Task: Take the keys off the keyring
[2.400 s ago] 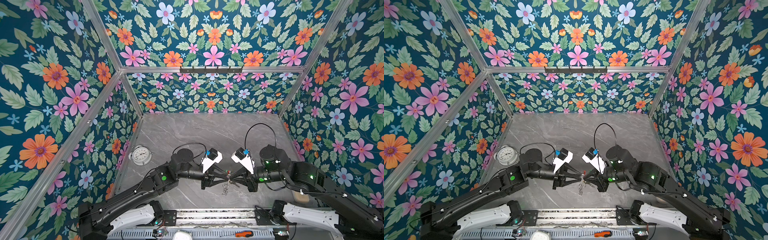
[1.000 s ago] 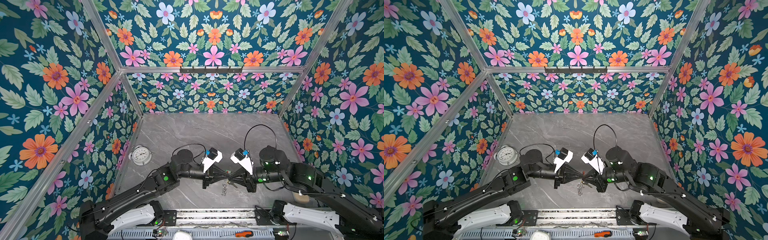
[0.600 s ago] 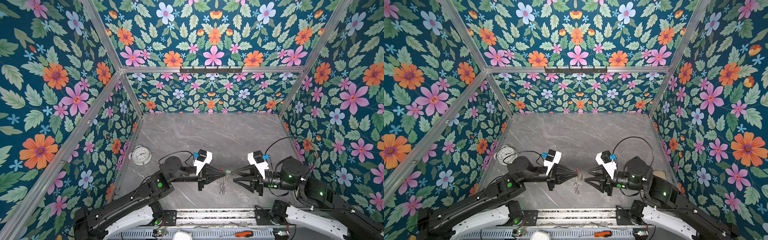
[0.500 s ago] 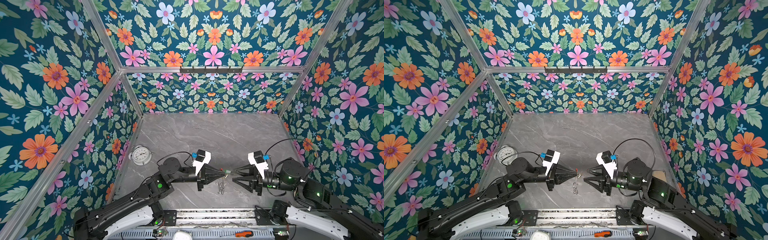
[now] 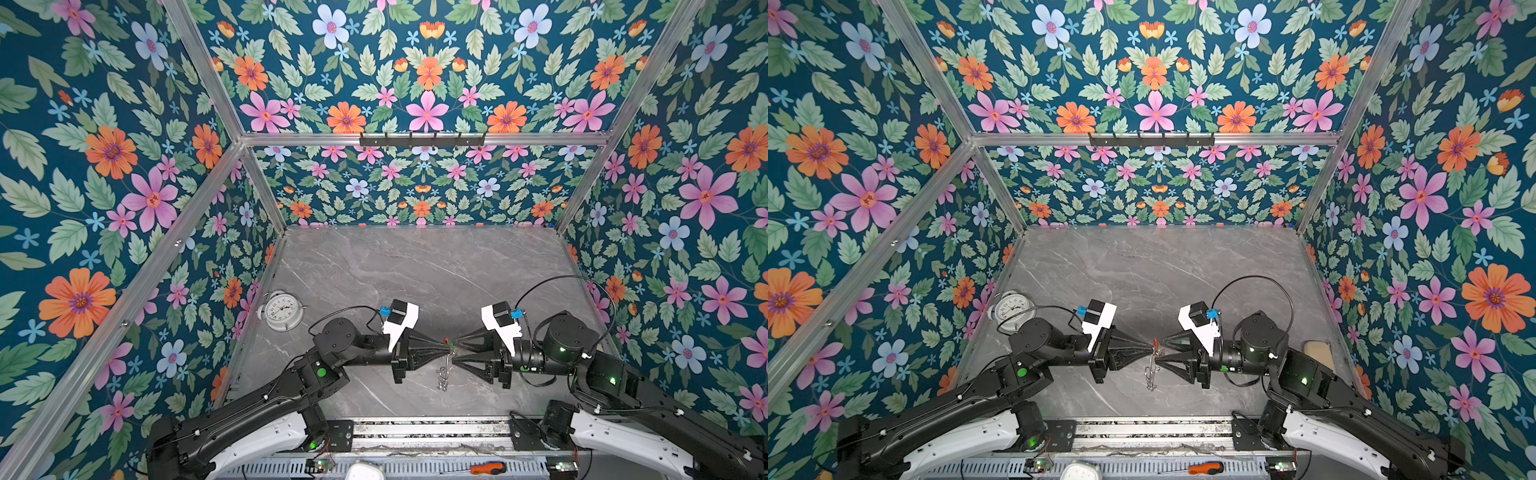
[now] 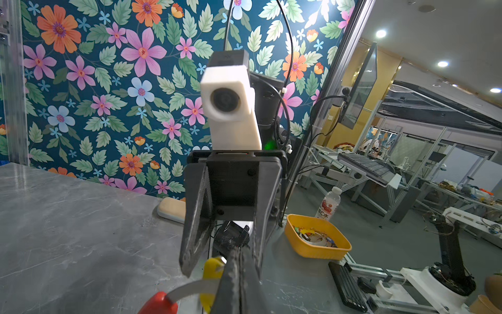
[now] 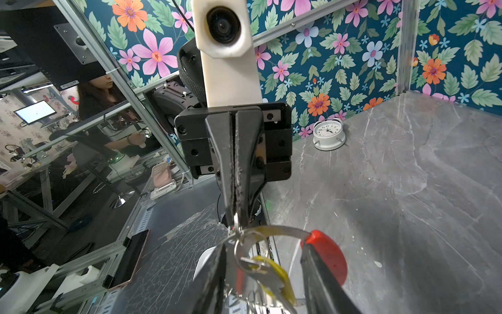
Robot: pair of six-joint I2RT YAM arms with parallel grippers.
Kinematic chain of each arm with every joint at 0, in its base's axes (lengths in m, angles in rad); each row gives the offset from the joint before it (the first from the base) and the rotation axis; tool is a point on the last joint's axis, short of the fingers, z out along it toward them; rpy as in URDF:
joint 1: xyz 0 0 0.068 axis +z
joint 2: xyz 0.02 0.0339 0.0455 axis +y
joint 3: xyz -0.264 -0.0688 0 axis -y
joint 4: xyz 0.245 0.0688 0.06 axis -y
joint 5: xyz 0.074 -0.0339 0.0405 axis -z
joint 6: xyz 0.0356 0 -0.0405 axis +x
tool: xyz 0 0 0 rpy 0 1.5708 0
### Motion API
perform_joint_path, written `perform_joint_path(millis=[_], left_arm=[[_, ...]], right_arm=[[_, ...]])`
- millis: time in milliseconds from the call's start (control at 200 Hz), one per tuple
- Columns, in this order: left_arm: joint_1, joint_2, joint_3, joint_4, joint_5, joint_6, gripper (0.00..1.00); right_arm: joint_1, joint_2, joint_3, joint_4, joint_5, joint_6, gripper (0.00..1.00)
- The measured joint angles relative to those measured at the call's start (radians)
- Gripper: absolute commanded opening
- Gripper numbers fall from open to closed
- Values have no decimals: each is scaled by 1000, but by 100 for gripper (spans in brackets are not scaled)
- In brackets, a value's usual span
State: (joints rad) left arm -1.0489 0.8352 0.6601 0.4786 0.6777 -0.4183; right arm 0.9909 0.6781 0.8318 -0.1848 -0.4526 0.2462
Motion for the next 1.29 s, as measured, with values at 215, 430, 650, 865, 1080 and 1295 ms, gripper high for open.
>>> perform_joint_path(millis=[215, 430, 650, 865, 1080, 1295], left_arm=[[0, -11, -5, 17, -3, -5, 0], [0, -11, -5, 23, -4, -20, 0], [0, -8, -5, 32, -3, -23, 0], [0, -15, -34, 82, -26, -32, 0], [0, -21, -87, 175, -58, -55, 0], [0, -17, -112, 247, -83, -74, 0]], right_arm=[[0, -5, -11, 1, -39, -7, 26], [0, 6, -17, 2, -67, -6, 19], [0, 14, -12, 2, -68, 4, 0], [0, 21, -13, 5, -67, 4, 0], [0, 46, -19, 26, -75, 9, 0], [3, 62, -25, 43, -94, 12, 0]])
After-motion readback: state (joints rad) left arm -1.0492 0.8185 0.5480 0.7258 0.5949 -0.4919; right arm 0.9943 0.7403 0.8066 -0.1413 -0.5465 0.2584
